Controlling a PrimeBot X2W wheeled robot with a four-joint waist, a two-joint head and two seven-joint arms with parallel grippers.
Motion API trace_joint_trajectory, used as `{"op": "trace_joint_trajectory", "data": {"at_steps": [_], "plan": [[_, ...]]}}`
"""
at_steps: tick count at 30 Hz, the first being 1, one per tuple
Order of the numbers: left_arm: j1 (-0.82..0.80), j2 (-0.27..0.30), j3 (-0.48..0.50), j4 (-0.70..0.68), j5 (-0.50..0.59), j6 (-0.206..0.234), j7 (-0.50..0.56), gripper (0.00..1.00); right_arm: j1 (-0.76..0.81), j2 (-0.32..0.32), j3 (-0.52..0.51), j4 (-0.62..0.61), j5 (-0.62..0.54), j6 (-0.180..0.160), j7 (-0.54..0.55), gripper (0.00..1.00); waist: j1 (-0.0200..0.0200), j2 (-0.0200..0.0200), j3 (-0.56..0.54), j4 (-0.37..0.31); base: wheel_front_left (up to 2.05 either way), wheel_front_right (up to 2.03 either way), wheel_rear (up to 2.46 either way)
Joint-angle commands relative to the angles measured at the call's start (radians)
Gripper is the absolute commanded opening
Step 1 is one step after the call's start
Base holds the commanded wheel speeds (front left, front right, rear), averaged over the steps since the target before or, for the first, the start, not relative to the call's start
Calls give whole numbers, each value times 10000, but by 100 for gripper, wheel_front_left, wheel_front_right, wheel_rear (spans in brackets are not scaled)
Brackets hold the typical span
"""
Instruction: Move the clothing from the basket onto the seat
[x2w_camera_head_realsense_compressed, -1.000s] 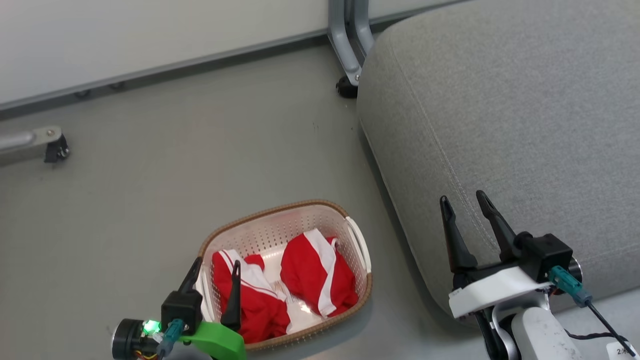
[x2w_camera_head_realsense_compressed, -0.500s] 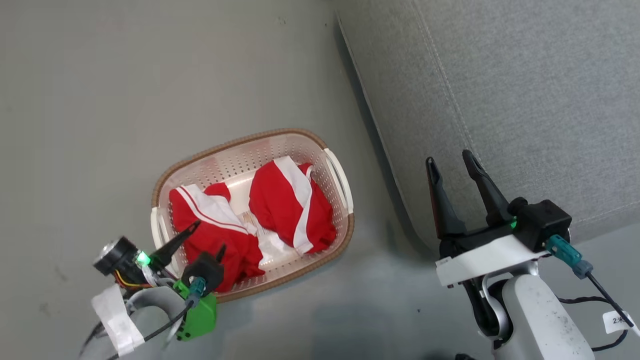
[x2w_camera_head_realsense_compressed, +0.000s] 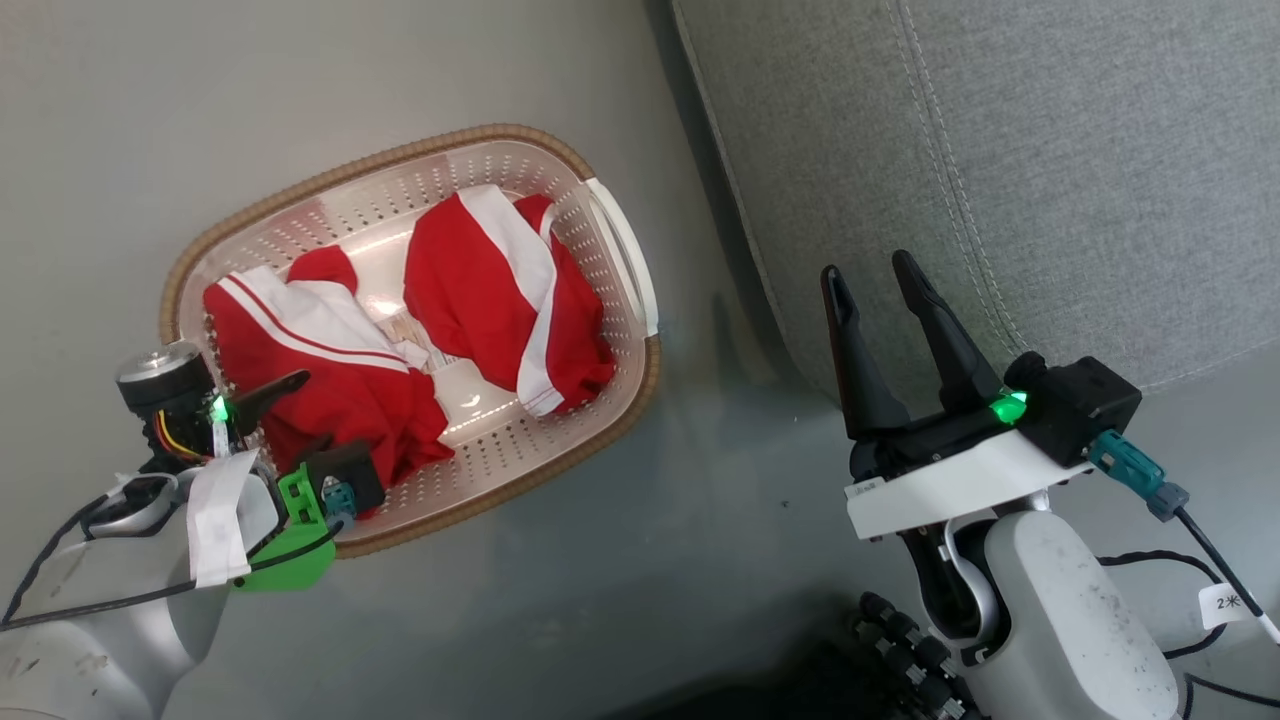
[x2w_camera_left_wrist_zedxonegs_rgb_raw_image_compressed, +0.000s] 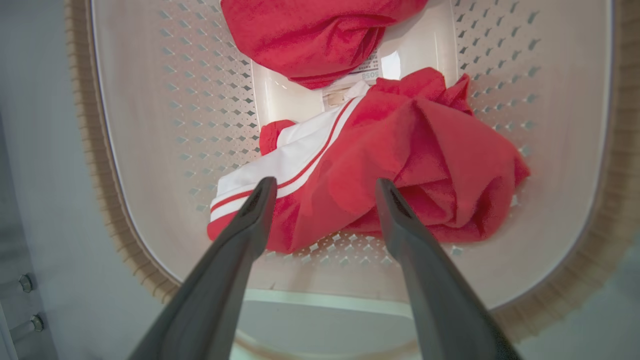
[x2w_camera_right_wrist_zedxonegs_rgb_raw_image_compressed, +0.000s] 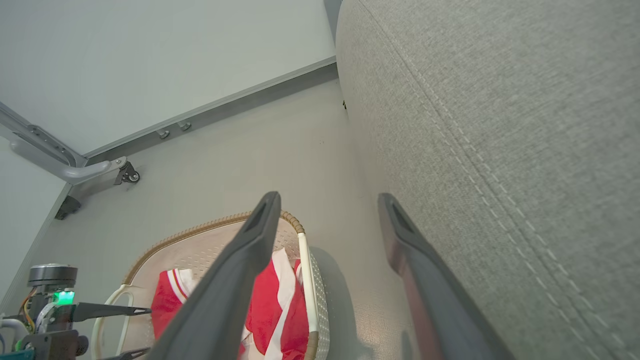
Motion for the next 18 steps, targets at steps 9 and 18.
{"op": "trace_joint_trajectory", "data": {"at_steps": [9, 18], "plan": [[-1225, -93, -1315, 1432, 345, -62, 7, 100, -245, 5, 183, -200, 529, 1, -32, 100, -2, 0, 961, -775, 0, 0, 0], [-1810, -213, -3468, 2077, 22, -45, 728, 100, -396, 2, 519, -364, 854, 1, -32, 100, -2, 0, 1496, -1174, 0, 0, 0]]}}
